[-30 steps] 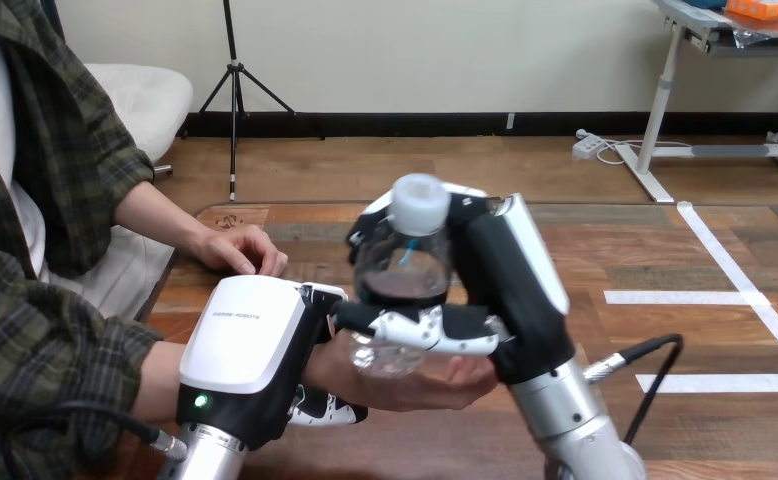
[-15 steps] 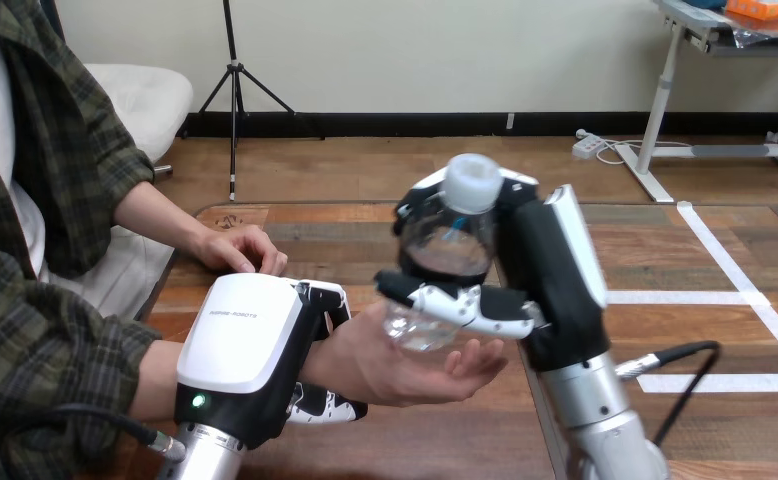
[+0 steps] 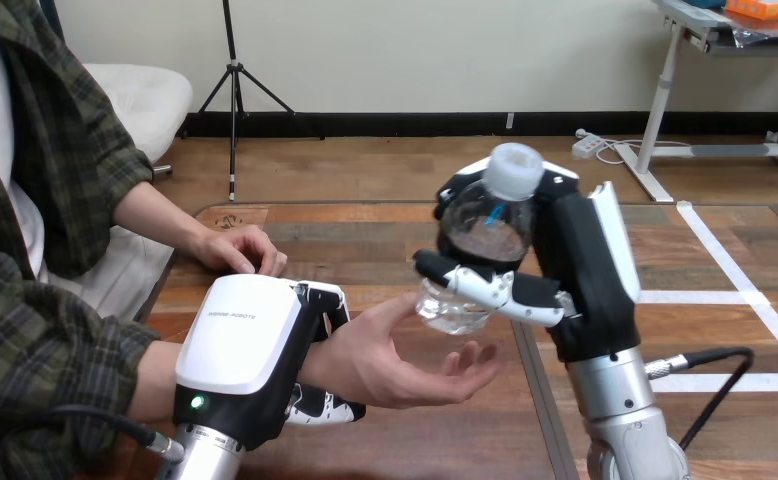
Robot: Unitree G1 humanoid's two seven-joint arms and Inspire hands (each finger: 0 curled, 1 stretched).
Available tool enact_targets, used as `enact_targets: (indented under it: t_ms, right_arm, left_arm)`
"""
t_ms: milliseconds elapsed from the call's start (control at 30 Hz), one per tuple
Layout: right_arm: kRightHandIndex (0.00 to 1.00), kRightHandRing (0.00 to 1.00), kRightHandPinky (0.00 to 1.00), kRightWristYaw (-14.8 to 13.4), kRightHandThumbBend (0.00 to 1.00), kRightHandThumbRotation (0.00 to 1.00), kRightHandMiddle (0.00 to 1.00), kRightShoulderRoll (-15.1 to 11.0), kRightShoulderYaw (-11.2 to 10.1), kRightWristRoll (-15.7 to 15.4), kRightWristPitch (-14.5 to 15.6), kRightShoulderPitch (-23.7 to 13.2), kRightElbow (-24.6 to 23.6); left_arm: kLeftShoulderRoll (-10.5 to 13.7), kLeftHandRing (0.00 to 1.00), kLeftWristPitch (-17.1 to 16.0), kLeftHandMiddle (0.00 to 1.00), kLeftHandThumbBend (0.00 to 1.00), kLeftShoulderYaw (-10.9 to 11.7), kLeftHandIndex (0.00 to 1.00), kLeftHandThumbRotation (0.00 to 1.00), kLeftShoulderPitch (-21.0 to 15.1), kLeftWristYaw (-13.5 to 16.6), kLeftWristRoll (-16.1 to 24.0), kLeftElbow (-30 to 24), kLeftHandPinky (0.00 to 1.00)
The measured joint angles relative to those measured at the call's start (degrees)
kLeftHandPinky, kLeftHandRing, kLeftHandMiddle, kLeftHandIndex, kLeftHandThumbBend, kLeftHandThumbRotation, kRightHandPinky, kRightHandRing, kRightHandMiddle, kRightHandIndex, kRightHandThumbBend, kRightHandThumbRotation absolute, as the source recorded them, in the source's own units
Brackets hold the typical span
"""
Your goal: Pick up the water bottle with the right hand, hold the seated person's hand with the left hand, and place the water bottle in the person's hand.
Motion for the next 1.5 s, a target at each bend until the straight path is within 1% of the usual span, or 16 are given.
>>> enact_targets:
  t_ms: [233,567,933,1300,1500]
  right_arm:
    - [0.48,0.43,0.37,-1.8,0.67,0.00,0.47,-0.1,-0.7,-1.2,0.6,-0.7,1.6]
    - [0.48,0.43,0.37,-2.6,0.67,0.00,0.48,0.0,-1.1,-1.8,0.6,-2.0,5.2]
    - [0.48,0.43,0.37,-2.8,0.68,0.00,0.48,0.0,-1.2,-2.2,0.8,-3.3,9.6]
    - [0.49,0.43,0.39,-2.6,0.68,0.00,0.48,0.1,-1.1,-2.5,0.8,-3.9,14.8]
    - [0.49,0.43,0.39,-2.6,0.68,0.00,0.48,0.1,-1.1,-2.7,0.8,-4.0,16.9]
  left_arm:
    - [0.1,0.23,0.0,0.27,0.95,0.0,0.27,0.00,0.1,0.0,-0.1,0.0,0.20]
    - [0.2,0.23,0.0,0.28,0.95,0.0,0.27,0.00,0.3,0.0,-0.1,0.0,0.21]
    - [0.2,0.23,0.0,0.28,0.96,0.0,0.27,0.00,0.5,0.0,-0.2,0.0,0.21]
    - [0.2,0.24,0.0,0.28,0.95,0.0,0.27,0.00,0.5,0.0,-0.7,0.0,0.21]
    - [0.2,0.24,0.0,0.28,0.96,0.0,0.27,0.00,0.5,0.0,-0.8,0.0,0.21]
